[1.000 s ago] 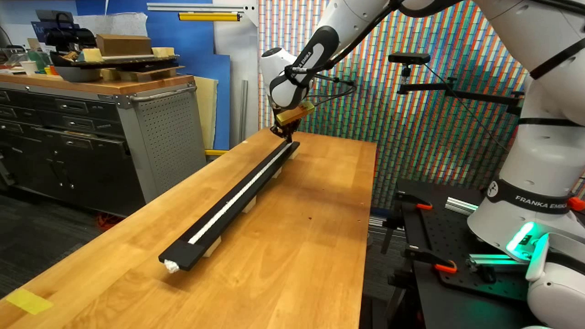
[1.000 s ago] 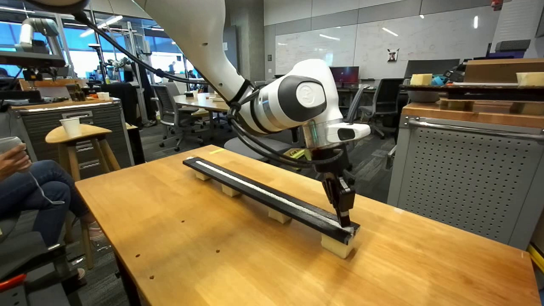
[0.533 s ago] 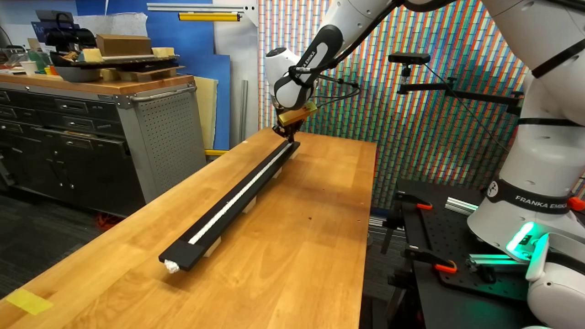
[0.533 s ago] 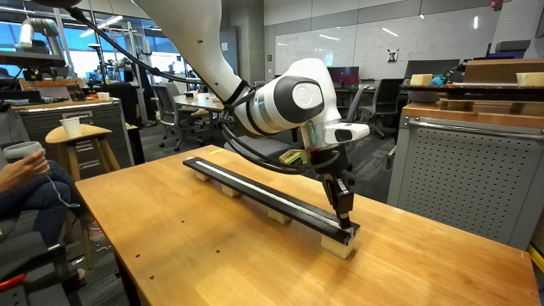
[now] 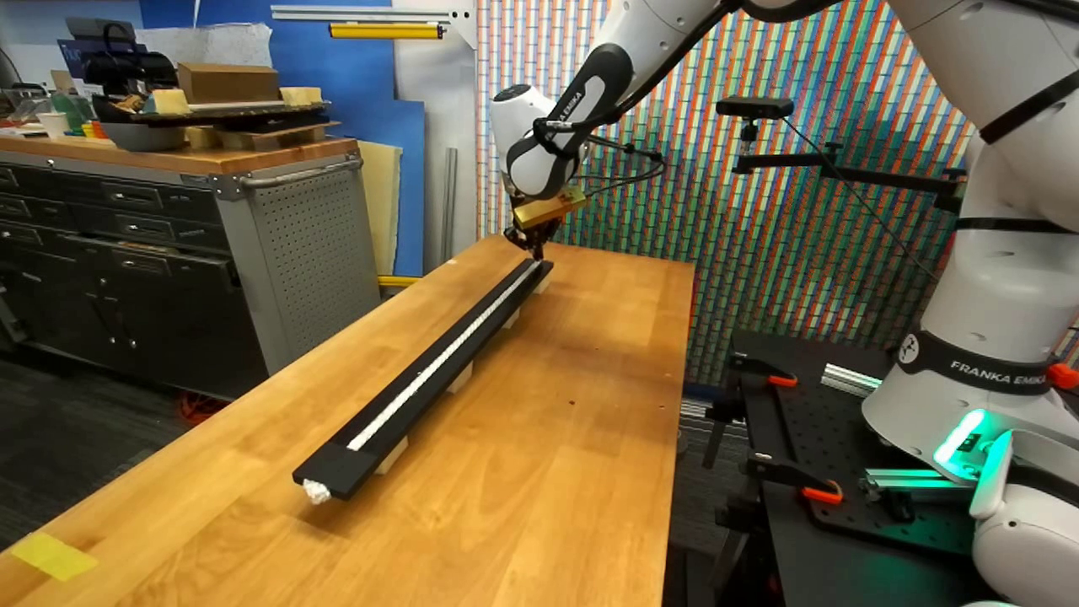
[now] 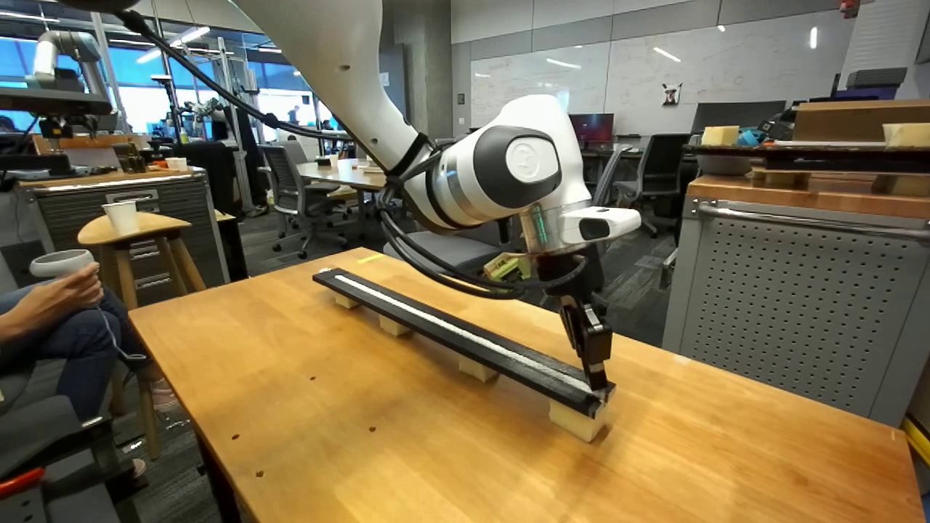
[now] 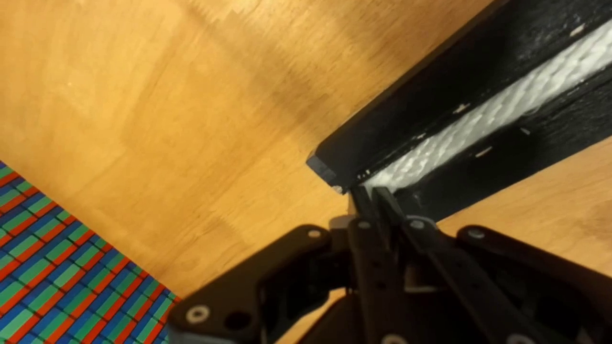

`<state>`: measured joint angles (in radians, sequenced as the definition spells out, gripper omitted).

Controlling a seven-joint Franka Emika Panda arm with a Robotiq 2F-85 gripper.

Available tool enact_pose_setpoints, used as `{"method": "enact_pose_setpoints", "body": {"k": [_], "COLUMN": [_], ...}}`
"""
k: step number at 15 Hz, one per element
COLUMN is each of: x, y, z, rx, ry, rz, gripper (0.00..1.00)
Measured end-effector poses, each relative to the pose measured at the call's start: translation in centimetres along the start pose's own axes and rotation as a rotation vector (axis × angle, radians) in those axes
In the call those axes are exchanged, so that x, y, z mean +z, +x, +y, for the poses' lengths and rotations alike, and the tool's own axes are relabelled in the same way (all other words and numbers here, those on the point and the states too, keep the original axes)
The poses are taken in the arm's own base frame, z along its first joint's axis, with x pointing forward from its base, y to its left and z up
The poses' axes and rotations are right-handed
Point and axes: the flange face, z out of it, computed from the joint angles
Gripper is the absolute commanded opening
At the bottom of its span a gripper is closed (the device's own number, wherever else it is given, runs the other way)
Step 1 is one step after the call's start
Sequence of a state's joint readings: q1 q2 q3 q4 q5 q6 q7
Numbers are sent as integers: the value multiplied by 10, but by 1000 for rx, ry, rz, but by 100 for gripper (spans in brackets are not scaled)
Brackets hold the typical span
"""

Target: Put the rope in the groove then press down on the rope

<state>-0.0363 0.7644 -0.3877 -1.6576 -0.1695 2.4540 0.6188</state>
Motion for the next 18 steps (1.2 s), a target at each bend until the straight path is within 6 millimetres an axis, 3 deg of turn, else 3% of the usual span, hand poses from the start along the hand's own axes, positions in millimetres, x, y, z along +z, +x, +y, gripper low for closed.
{"method": "enact_pose_setpoints", "body": {"k": [9, 18], "x": [11, 8], "y": [5, 9], "z": [-1, -6], "rx": [15, 9], "ry": [-14, -27], "rz": [-41, -59], "gripper": [8, 9]}}
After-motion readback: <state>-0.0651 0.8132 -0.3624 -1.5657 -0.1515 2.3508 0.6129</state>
